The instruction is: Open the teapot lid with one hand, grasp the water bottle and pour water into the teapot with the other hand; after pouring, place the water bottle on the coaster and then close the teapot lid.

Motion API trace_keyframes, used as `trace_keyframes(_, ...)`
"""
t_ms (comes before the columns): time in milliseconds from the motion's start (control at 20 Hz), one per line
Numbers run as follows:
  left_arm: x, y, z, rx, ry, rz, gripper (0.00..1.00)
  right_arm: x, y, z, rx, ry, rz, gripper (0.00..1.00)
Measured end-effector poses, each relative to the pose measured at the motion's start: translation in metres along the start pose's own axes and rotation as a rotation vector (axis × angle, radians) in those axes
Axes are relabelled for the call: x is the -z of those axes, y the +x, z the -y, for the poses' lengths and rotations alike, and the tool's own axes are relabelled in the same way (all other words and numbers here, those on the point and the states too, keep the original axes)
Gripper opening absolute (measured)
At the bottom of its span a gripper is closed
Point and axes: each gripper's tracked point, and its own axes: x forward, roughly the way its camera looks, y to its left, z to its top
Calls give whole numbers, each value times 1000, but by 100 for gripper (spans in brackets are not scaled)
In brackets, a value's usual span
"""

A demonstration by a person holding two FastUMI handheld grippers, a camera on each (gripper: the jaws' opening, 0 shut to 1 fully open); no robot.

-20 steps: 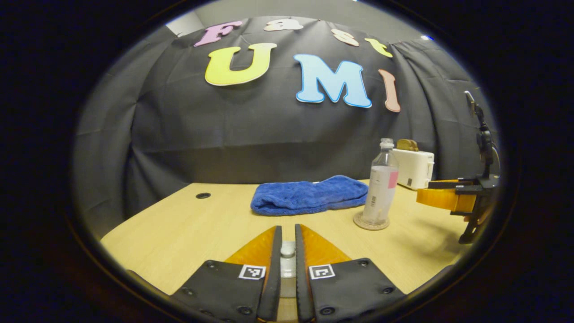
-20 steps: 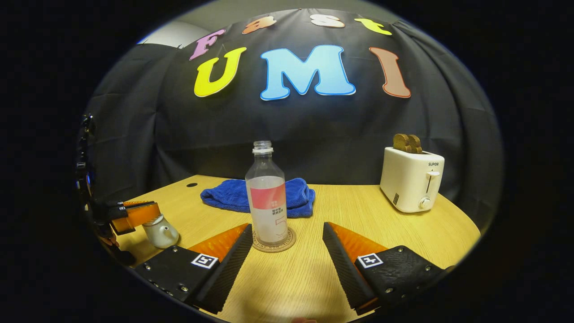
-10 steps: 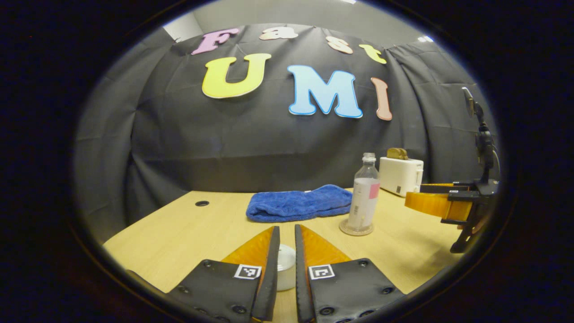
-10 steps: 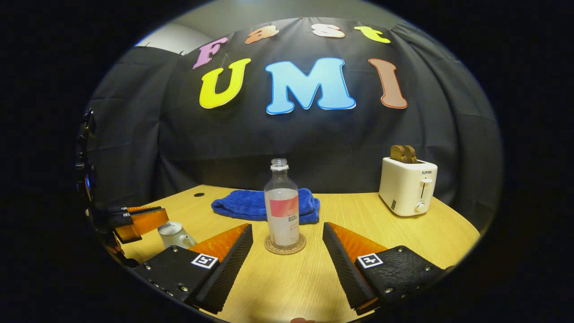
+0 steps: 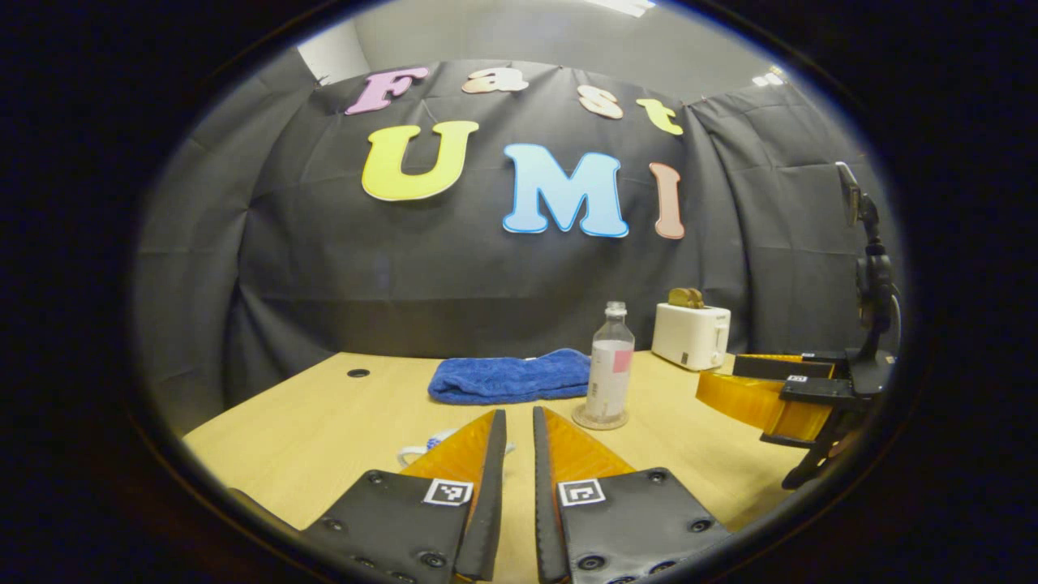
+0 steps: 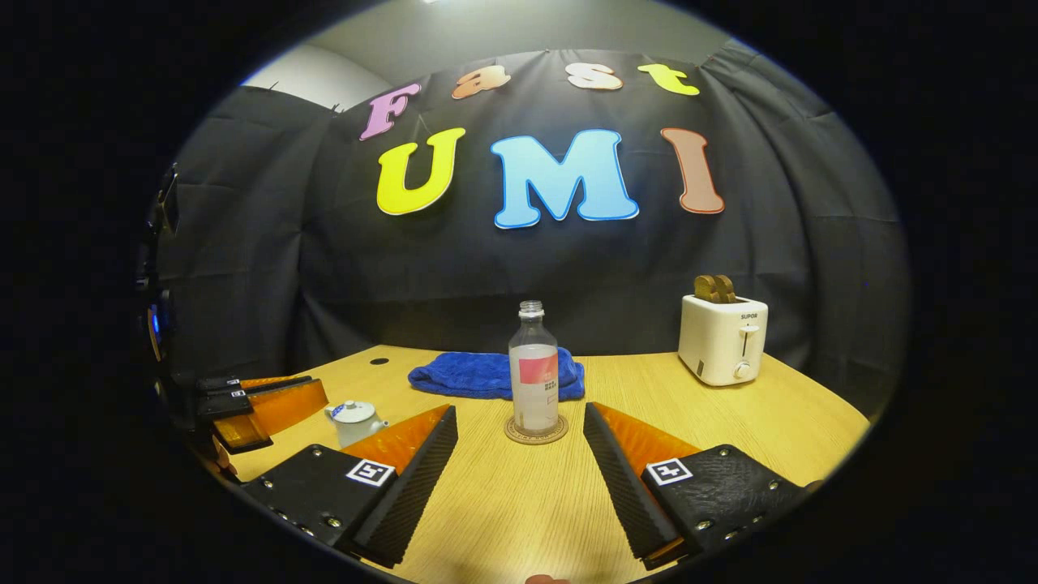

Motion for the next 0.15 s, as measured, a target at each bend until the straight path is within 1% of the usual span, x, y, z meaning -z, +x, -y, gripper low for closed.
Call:
trace_keyframes(50,-1,-4,2,0,-1,2,21,0,-4,0,2,3,0,97)
trace_keyframes(100,-3,-7,3,0,-1,7,25,-1,-7,1,5,5,6,97)
trace_keyframes(150,-6,-9,4,1,-1,12,21,-2,-10,1,7,5,9,97)
